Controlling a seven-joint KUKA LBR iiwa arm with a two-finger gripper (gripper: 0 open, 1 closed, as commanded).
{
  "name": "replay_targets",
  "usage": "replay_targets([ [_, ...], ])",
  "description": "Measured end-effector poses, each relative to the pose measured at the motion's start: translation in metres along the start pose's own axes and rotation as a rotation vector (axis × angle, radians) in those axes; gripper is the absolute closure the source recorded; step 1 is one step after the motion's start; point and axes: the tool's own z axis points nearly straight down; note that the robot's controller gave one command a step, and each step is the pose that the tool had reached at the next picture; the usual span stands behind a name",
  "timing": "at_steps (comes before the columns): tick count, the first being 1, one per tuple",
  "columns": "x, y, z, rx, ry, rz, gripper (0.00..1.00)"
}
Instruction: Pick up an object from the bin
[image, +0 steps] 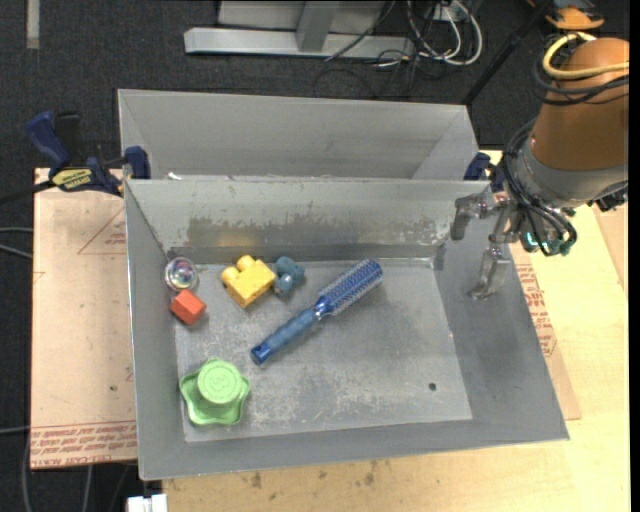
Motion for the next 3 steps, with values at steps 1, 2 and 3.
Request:
replay_targets([
  [1, 0.082, 0.112, 0.05, -0.003, 0.003, -0.039, 0.0],
  [2, 0.008, 0.149, 0.088, 0.0, -0.008, -0.362, 0.0],
  [3, -0.024, 0.153, 0.172, 0.001, -0.005, -0.563, 0.0],
])
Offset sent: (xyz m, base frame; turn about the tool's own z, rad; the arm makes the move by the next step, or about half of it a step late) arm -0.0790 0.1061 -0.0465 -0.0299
